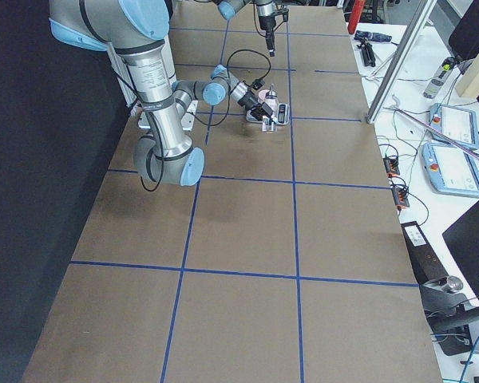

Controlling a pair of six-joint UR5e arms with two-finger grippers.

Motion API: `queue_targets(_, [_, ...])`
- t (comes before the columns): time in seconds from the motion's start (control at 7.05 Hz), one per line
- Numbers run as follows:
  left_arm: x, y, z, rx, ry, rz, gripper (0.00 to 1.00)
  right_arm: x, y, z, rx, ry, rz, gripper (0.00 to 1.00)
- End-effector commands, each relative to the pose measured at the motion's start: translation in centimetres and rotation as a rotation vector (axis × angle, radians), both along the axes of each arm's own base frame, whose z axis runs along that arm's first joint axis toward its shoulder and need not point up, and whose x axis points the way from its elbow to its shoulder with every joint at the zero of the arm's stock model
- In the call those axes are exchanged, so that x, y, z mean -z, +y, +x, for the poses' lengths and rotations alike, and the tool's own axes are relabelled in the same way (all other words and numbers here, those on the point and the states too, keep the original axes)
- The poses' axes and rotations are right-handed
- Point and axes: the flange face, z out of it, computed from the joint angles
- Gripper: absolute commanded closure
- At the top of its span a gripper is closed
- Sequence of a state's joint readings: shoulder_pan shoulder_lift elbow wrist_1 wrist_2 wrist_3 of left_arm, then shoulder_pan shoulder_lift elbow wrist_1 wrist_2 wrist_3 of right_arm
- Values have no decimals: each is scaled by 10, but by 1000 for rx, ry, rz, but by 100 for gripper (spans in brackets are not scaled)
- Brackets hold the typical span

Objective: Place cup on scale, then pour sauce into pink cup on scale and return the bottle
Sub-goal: 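Carry the bottle with the right gripper over the pink cup, then tilt the bottle with the right gripper to pour into the pink cup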

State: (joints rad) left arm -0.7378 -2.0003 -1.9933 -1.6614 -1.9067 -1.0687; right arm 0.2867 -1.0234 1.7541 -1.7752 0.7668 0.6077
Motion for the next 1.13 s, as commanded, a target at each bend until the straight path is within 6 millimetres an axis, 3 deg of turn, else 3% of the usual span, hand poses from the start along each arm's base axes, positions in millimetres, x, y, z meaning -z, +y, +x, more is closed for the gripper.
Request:
queue_targets(0.0, [-1, -1, 1, -1, -2, -1, 34, -3, -1, 2, 46, 163, 18, 100])
queue_targets(0.57, [-1, -1, 1, 1, -1, -3, 34, 0, 3, -1, 81, 236, 54, 100])
queue_targets(0.99, [-4, -2, 2, -1, -6, -5, 34, 0, 4, -1, 142, 399, 107, 100])
